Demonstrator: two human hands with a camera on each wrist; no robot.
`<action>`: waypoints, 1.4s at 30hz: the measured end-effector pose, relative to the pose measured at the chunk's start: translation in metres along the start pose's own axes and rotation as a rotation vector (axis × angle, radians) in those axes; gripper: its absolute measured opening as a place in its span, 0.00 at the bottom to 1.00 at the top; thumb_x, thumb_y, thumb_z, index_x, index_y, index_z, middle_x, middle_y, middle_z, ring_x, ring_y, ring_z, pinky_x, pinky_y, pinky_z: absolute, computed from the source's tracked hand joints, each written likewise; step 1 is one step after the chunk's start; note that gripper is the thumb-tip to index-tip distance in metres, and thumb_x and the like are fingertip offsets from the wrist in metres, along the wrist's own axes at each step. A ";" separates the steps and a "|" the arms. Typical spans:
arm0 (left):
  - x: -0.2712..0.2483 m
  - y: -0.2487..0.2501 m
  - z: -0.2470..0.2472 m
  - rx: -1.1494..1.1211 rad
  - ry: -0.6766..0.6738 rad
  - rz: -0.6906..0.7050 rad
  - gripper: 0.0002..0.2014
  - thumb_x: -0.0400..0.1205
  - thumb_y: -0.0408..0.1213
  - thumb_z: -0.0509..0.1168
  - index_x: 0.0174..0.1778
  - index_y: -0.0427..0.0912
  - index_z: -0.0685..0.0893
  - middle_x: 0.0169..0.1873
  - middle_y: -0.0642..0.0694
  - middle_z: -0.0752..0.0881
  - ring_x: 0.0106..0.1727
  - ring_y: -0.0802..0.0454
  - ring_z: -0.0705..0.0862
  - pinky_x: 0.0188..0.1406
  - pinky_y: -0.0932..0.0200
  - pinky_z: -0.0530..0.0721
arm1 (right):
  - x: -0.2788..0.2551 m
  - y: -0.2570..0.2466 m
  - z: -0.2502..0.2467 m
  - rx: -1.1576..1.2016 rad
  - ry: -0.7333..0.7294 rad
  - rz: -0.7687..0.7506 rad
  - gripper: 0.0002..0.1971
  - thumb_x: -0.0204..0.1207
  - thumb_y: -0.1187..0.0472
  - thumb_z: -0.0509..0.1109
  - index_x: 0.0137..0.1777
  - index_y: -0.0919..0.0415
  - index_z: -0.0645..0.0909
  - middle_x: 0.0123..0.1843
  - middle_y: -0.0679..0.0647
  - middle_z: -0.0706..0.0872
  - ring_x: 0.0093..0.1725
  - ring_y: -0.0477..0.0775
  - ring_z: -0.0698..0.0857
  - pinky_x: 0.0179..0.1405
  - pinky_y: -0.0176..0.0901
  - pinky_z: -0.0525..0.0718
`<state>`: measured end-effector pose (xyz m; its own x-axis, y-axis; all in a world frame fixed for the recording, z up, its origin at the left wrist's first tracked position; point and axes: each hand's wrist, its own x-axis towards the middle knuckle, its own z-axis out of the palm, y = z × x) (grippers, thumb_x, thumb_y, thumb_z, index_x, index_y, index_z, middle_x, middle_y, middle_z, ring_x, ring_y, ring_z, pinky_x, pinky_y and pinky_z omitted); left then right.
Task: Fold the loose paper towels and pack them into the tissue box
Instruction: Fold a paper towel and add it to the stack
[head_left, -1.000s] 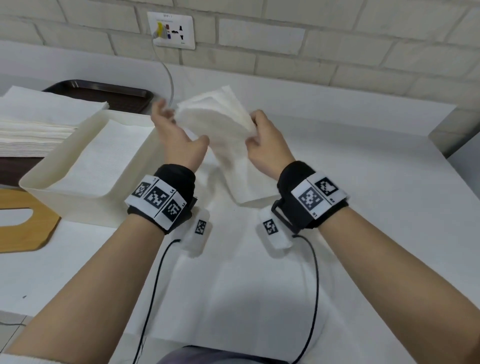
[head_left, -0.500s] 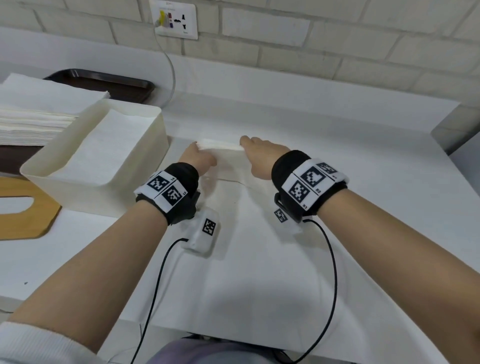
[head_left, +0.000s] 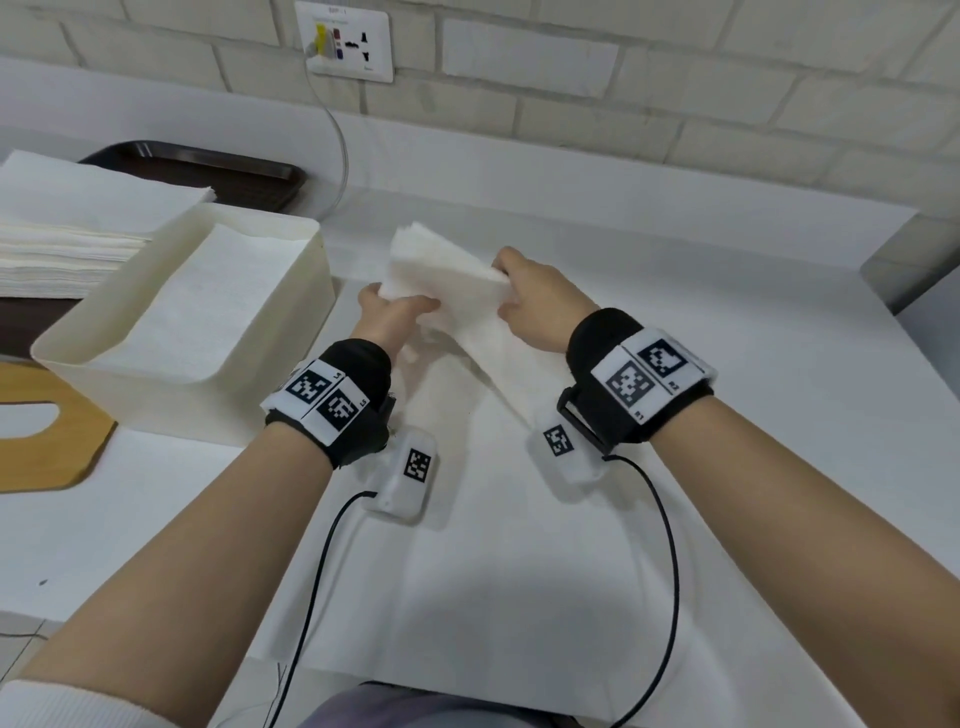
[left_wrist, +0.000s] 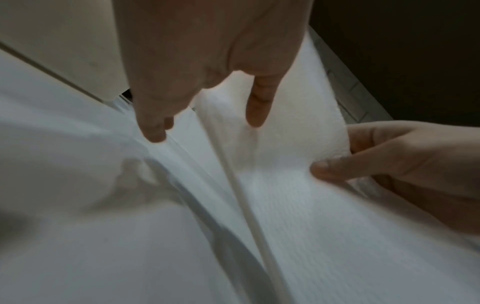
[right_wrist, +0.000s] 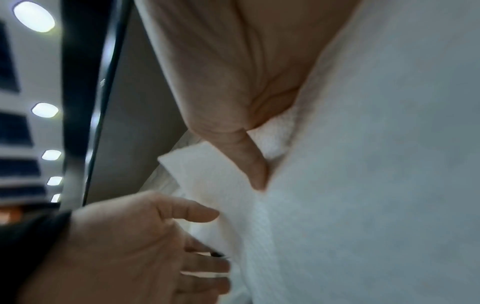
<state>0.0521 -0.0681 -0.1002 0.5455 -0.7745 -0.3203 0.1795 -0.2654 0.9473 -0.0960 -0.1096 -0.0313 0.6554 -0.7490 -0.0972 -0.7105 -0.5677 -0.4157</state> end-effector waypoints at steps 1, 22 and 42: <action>-0.004 0.003 0.001 -0.021 -0.035 0.000 0.32 0.79 0.38 0.67 0.76 0.37 0.61 0.63 0.42 0.74 0.65 0.45 0.73 0.66 0.56 0.71 | 0.000 0.001 -0.001 0.150 0.022 -0.010 0.11 0.81 0.69 0.57 0.60 0.59 0.65 0.52 0.56 0.76 0.46 0.55 0.76 0.36 0.37 0.74; -0.032 0.015 0.020 0.121 0.027 0.431 0.21 0.78 0.16 0.53 0.67 0.33 0.66 0.41 0.53 0.75 0.48 0.53 0.76 0.30 0.83 0.74 | 0.000 -0.014 0.016 0.540 0.665 -0.267 0.39 0.72 0.79 0.62 0.80 0.62 0.50 0.75 0.61 0.63 0.65 0.45 0.69 0.62 0.15 0.66; -0.029 0.013 0.013 0.093 -0.016 0.346 0.18 0.76 0.16 0.53 0.55 0.41 0.64 0.38 0.52 0.73 0.38 0.62 0.73 0.32 0.73 0.72 | 0.004 0.000 0.033 0.811 0.350 0.104 0.21 0.76 0.70 0.65 0.68 0.62 0.68 0.58 0.53 0.80 0.60 0.53 0.79 0.63 0.44 0.77</action>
<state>0.0278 -0.0567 -0.0784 0.5482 -0.8361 0.0188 -0.0890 -0.0360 0.9954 -0.0854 -0.1016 -0.0615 0.3875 -0.9201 0.0565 -0.2749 -0.1739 -0.9456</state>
